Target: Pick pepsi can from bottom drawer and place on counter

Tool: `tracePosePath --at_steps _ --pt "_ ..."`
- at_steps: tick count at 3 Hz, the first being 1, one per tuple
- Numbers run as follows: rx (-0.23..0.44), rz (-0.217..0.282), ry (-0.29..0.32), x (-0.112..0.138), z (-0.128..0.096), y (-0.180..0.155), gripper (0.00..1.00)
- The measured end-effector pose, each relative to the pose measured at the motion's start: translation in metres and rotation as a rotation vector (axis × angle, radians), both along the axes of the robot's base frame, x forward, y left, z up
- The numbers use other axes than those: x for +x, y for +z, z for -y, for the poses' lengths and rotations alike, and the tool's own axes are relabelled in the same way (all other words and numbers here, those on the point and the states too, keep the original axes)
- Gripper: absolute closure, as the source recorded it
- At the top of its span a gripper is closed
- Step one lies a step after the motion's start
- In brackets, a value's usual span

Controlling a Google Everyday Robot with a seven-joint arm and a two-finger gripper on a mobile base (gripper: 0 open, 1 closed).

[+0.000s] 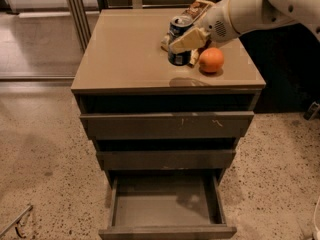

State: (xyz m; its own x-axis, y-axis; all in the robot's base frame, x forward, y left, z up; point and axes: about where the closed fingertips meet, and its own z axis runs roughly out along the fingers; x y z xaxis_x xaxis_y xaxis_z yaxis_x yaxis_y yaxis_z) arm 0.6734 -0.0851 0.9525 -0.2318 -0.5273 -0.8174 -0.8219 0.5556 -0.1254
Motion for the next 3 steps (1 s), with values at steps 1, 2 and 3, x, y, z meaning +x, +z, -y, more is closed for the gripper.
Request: tracePosePath --at_steps 1,2,3 --pt "0.031 -0.013 -0.037 0.042 -0.012 -0.008 1.0" --pt "0.064 -0.028 -0.041 0.072 -0.028 -0.02 1.0" --pt "0.096 -0.051 -0.026 0.087 -0.048 -0.029 1.0"
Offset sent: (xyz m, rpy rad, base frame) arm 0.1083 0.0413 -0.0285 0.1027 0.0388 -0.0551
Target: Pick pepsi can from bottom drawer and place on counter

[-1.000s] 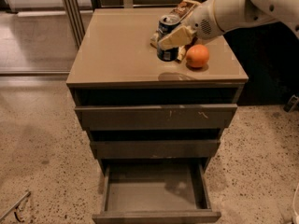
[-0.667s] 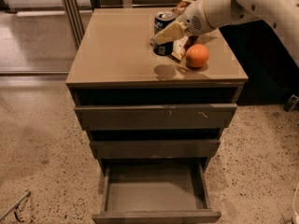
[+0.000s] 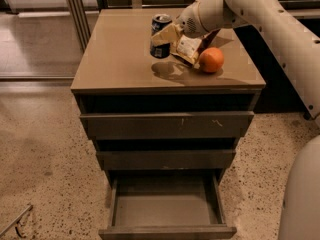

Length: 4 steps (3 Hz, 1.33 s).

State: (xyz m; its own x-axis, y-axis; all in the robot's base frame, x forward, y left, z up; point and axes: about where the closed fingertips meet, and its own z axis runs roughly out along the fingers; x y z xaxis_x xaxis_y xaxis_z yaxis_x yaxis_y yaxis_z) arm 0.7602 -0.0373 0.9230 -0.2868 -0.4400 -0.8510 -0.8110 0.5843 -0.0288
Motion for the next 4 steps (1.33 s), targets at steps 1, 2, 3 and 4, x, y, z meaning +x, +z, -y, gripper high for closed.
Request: tracePosePath --at_steps 1,2,3,4 --pt "0.028 -0.022 0.024 0.005 -0.018 -0.008 1.0" --pt "0.031 -0.067 0.045 0.007 -0.03 -0.017 1.0" --pt "0.01 -0.126 0.061 0.003 -0.034 -0.027 1.0" --pt "-0.011 -0.17 0.062 -0.002 -0.031 -0.036 1.0"
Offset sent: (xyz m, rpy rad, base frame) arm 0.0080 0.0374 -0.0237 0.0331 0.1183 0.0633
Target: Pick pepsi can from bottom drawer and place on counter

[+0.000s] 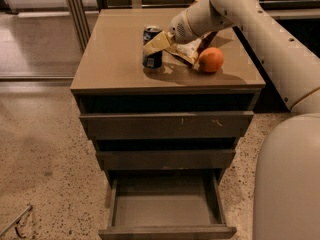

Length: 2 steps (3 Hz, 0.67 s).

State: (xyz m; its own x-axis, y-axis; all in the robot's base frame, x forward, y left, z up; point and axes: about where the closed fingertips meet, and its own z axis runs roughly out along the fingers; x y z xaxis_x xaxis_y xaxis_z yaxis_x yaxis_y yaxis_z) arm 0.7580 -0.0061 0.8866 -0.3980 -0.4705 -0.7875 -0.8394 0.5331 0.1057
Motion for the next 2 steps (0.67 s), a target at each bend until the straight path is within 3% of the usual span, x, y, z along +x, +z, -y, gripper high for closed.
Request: tracePosePath --at_steps 1,2 --pt "-0.008 0.001 0.003 -0.0044 0.0036 -0.0078 1.0" --pt "-0.029 0.054 0.023 -0.008 0.004 -0.0121 1.0"
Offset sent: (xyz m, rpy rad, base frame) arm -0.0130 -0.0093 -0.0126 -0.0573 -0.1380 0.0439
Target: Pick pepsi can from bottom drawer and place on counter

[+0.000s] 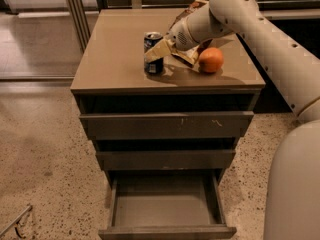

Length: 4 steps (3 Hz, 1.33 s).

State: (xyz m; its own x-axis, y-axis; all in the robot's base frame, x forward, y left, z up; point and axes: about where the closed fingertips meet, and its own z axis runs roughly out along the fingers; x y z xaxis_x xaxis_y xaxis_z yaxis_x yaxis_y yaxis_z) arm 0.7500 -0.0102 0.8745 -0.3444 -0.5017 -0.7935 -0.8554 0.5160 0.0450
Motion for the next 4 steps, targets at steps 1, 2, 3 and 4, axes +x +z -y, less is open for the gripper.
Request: tracePosePath --at_steps 1,2,3,4 --pt "-0.016 0.064 0.029 -0.0032 -0.0025 -0.0012 1.0" --pt "-0.016 0.064 0.03 -0.0033 -0.0025 -0.0012 0.81" --pt "-0.016 0.064 0.03 -0.0033 -0.0026 -0.0012 0.58" --pt "-0.016 0.064 0.03 -0.0033 -0.0026 -0.0012 0.34"
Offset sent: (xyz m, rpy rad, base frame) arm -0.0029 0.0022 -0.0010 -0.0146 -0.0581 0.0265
